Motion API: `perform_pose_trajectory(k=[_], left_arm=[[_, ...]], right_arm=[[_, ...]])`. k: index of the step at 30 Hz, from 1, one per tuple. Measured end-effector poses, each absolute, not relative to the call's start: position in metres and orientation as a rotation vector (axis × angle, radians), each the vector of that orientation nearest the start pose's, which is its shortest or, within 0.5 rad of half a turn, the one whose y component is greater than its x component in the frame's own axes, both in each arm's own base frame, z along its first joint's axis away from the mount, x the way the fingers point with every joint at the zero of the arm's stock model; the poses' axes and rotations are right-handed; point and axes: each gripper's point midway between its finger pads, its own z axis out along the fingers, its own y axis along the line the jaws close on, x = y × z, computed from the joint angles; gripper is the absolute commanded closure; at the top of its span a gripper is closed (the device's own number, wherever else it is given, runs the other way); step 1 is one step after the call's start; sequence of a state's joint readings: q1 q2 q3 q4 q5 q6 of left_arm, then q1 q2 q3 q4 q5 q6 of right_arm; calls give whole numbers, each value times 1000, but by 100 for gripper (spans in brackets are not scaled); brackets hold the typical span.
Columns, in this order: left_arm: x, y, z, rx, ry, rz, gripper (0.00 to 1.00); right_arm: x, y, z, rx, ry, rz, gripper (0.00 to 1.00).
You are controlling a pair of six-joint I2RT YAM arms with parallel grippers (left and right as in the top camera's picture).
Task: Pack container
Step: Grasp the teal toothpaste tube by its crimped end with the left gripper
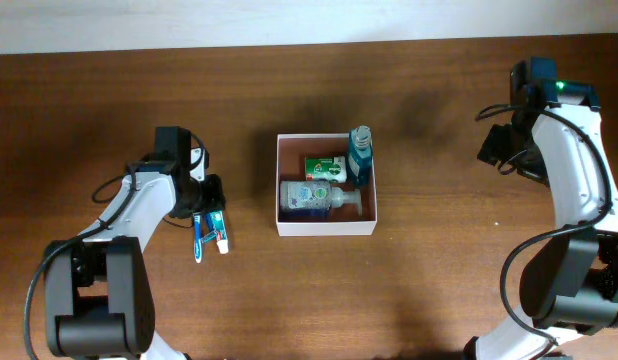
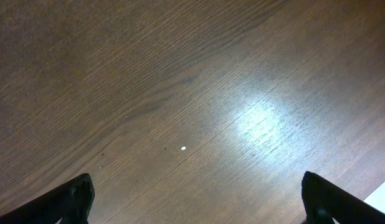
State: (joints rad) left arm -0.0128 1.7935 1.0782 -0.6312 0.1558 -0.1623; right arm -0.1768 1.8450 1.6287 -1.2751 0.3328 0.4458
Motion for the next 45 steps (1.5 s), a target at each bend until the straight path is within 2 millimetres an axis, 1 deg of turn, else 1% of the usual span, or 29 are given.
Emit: perform_pose_trajectory(k=[8, 12, 18, 21, 30, 32, 35, 36, 38, 39, 40, 42, 45], left_arm=[[342, -35, 16, -201, 2975, -285, 49], [342, -37, 16, -212, 2975, -288, 49], [341, -58, 16, -132, 2975, -291, 49], [341, -64, 15, -126, 2975, -251, 49], [343, -58, 14, -229, 2967, -205, 50], [342, -58, 11, -238, 2976, -199, 50], [337, -61, 0, -227, 3012, -180, 50], [338, -64, 0, -219, 3009, -182, 51], [339, -70, 0, -186, 3008, -170, 60], [339, -73, 0, -171, 3008, -168, 69], [339, -75, 0, -161, 3006, -163, 75], [338, -78, -1, -146, 3008, -165, 79], [338, -79, -2, -141, 3011, -162, 79]], right_arm=[[347, -119, 138, 932, 2832, -480, 1], [347, -119, 138, 932, 2832, -480, 1], [347, -119, 138, 931, 2832, -480, 1], [347, -119, 138, 931, 2832, -480, 2], [347, -119, 138, 931, 2832, -480, 1], [347, -119, 138, 932, 2832, -480, 1], [347, -119, 138, 932, 2831, -480, 1], [347, -119, 138, 931, 2832, -480, 1], [347, -119, 138, 932, 2832, -480, 1], [347, -119, 138, 931, 2832, -480, 1], [347, -119, 138, 931, 2832, -480, 1], [347, -119, 138, 932, 2832, -480, 1], [347, -119, 138, 931, 2832, -480, 1]])
